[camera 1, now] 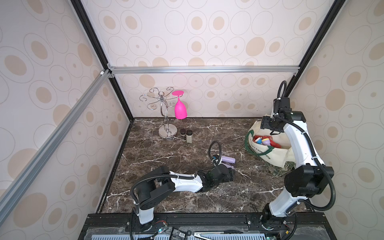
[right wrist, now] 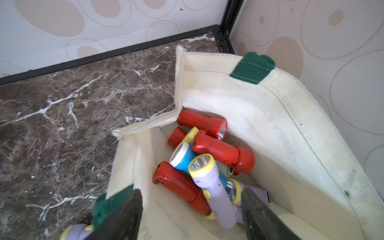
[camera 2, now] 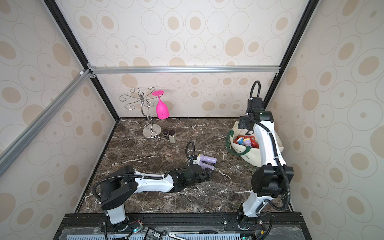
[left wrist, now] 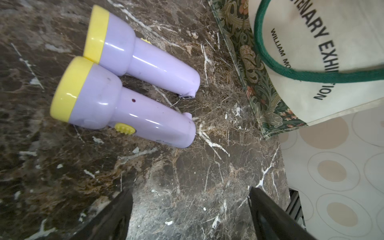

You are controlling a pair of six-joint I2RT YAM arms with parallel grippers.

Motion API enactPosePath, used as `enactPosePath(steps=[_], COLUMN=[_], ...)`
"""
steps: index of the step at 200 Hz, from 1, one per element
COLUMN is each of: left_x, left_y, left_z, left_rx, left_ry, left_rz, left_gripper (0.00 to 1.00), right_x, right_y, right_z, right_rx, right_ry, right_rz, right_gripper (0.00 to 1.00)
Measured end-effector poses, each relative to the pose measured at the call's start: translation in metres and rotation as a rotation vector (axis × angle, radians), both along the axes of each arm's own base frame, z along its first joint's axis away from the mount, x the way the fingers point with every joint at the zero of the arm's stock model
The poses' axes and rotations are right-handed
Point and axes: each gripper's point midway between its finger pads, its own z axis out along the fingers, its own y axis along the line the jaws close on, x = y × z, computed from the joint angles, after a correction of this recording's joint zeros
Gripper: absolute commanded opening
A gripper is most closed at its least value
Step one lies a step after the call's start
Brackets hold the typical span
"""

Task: Put the flashlights into the tote bags
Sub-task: Place the flashlight in the canvas bag, then pick up the flashlight from the center of the board.

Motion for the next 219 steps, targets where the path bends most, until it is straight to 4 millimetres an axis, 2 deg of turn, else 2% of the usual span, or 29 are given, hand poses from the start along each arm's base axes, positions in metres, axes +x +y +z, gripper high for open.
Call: enactPosePath(steps=[32, 55, 82, 107, 178, 219], left_x=[0.007, 0.013, 0.023, 0.033, 0.049, 0.058], left_y=[0.0, -0.001, -0.001, -0.001, -0.002, -0.008], left_z=[-0.009, -0.01, -0.009, -0.011, -0.036, -0.037], left_rx=[0.013, 0.018, 0.027, 0.046, 0.14, 0.169], left_ry=[0.019, 0.031, 0.036, 0.044, 0.075, 0.066], left_rz=[0.023, 0.043, 0.077, 0.114, 0.169, 0.192], left_gripper=[0.87, 0.88, 0.88, 0.89, 0.87, 0.87], right_x=[0.002, 0.001, -0.014, -0.038, -0.096, -0.111], right_y=[0.041, 0.063, 0.087, 0.106, 0.119, 0.123], right_z=[0.027, 0.048, 0.067, 0.077, 0.071, 0.067], right_rx=[-0.001, 0.0, 0.002, 0.009, 0.061, 0.088], right_ry=[-0.065, -0.12, -0.159, -0.184, -0.173, -0.163], right_rz=[0.093, 0.144, 0.201, 0.257, 0.306, 0.319], right_gripper=[0.78, 0.79, 0.79, 0.8, 0.8, 0.81])
